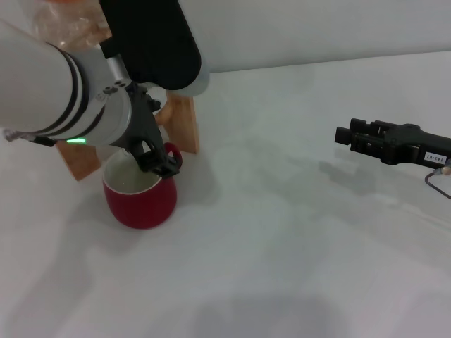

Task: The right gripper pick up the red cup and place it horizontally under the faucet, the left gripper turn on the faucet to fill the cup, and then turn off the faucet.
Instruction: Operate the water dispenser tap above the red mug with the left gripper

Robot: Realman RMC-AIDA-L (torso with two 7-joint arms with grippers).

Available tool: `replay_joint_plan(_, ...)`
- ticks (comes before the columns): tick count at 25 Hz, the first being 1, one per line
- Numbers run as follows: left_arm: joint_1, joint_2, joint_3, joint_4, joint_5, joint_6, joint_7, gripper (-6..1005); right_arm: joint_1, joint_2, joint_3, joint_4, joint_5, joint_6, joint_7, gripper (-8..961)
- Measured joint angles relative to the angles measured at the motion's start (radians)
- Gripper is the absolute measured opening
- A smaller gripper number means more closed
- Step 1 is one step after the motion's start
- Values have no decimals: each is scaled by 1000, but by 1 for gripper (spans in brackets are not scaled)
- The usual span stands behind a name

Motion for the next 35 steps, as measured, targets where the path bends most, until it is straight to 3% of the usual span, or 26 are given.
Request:
replay_joint_plan(25,6,-1,53,61,22,17,-21,892,-3,-2,0,0,1,0,0,529)
replay_joint_plan(30,56,-1,55,121,-3,52,-24,892,-4,-3,0,0,5,0,0,529)
replay_joint_plan(35,179,0,55,228,-62,130,-21,892,-5,-6,8,0,6,1,0,529)
